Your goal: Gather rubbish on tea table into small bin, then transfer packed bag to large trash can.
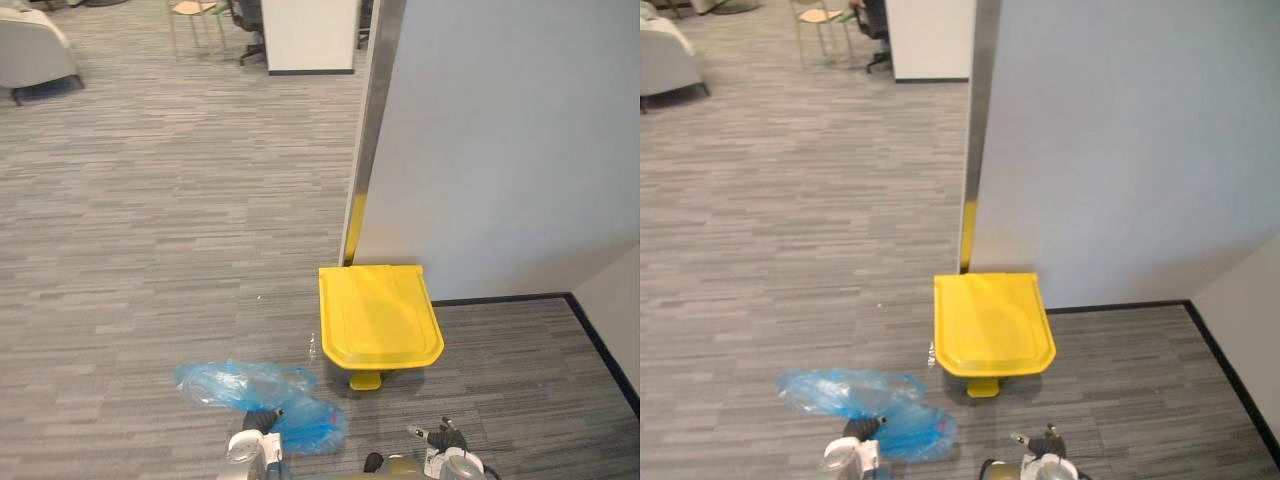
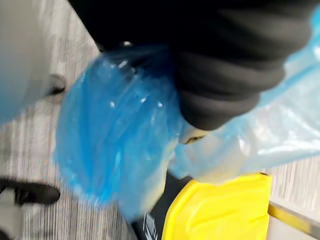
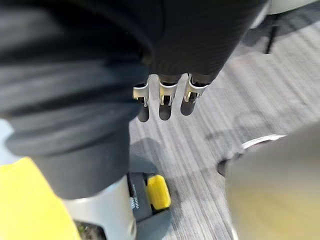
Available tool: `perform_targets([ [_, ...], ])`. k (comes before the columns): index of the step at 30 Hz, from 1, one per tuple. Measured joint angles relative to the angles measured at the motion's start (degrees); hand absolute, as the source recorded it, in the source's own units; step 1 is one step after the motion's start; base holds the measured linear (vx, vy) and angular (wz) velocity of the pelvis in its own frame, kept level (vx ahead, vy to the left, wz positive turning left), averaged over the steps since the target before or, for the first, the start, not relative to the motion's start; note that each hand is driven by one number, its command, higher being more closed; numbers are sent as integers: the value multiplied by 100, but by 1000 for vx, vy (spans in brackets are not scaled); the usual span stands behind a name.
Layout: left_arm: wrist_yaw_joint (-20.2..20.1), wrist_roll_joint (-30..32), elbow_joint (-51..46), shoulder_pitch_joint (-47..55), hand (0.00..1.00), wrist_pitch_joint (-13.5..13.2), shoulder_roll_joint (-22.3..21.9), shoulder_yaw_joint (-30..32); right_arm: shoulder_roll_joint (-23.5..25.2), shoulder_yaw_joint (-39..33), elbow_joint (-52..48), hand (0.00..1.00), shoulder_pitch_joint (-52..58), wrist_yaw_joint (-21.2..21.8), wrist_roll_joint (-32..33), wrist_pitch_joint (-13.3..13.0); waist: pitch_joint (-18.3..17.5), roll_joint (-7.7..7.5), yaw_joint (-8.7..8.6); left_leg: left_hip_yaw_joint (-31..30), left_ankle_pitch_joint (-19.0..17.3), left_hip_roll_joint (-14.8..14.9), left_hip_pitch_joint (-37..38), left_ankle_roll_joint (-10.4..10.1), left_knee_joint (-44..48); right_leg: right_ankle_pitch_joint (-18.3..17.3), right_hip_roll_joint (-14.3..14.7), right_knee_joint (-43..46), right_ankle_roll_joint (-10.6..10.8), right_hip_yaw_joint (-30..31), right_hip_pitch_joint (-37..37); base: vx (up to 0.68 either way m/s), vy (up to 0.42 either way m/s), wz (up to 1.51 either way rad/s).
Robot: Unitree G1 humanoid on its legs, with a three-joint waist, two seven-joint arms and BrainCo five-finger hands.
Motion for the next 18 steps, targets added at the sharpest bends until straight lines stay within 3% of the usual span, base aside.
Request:
perform_targets([
  [5,29,71,120,51,100,5,155,8,23,-18,2,0,2,18,-4,-5,-27,-9,-32,130,46,-173,226,74,-291,89,-67,-188,45,113,104,36,69,-14],
  [13,65,109,176,286,100,5,171,73,-167,-35,41,0,-17,46,-7,-2,-35,213,0,157,90,-148,427,138,-639,122,40,-210,15,197,84,-24,-14,-7],
  [17,65,100,192,314,100,4,180,292,-162,-16,50,0,-26,41,-13,1,-26,151,30,228,71,-164,460,158,-636,77,13,-45,12,247,-13,-46,5,-11],
  [18,65,87,154,307,100,3,189,379,-143,14,38,0,-43,45,-10,0,9,83,49,255,8,-187,443,203,-546,-99,-45,328,23,294,-192,-54,14,-13],
])
